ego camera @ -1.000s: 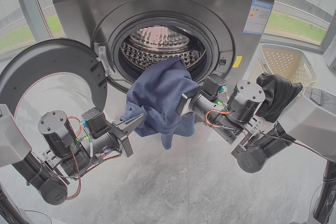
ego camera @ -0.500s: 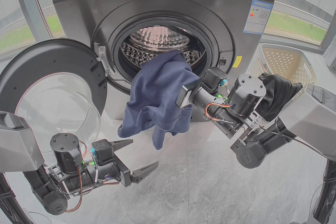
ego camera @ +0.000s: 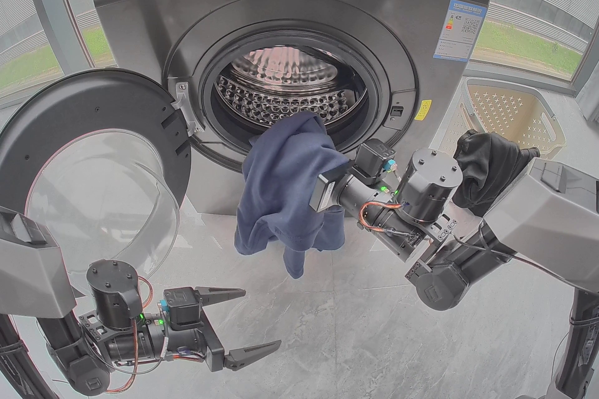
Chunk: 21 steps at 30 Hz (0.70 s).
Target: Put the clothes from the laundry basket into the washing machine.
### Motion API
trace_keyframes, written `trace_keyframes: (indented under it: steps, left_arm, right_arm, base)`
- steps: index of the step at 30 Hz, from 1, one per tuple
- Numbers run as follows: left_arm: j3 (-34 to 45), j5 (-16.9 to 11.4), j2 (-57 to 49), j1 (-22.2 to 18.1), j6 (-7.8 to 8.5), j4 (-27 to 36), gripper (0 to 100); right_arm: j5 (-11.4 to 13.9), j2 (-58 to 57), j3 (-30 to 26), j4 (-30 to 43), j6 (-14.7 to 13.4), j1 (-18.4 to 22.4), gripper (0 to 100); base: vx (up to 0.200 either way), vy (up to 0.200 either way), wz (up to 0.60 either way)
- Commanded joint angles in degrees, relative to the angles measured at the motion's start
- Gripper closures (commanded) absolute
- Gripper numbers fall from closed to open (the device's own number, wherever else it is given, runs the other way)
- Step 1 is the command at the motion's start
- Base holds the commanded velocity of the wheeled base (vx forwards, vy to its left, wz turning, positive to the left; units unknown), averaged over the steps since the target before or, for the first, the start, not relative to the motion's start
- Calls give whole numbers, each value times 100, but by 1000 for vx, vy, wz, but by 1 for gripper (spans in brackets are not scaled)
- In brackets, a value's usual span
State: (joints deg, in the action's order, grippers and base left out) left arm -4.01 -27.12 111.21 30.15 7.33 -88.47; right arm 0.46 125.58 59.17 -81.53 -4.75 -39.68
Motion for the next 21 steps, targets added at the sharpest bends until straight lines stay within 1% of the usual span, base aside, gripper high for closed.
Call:
trace_keyframes:
  steps: [1,2,4,6,8,10,15,21]
  left_arm:
    - [-390,49,-223,-62,-65,5,0]
    - [-636,260,-249,-70,-73,5,0]
    - [-785,506,-258,-44,-82,5,0]
    - [-1058,849,-188,-18,-197,5,0]
    - [-1242,1007,-82,-9,-328,5,0]
    - [-1418,1051,155,-18,-407,-4,0]
    - [-1849,1051,427,0,-451,-4,0]
    - [-2271,1051,1007,88,-434,-4,0]
  right_arm:
    - [-2,125,-117,-3,1,-22,100]
    - [6,125,-248,-3,18,-49,100]
    - [-2,116,-327,-3,27,-93,100]
    - [-2,81,-398,-12,27,-172,100]
    - [-2,28,-451,-21,36,-180,100]
    - [-2,-24,-459,-38,27,-180,100]
    - [-2,-59,-451,-73,27,-189,100]
    - [-11,-59,-336,-56,10,-330,100]
  base:
    - [0,0,0]
    - [0,0,0]
    - [0,0,0]
    - [0,0,0]
    - [0,0,0]
    - [0,0,0]
    - [0,0,0]
    - [0,0,0]
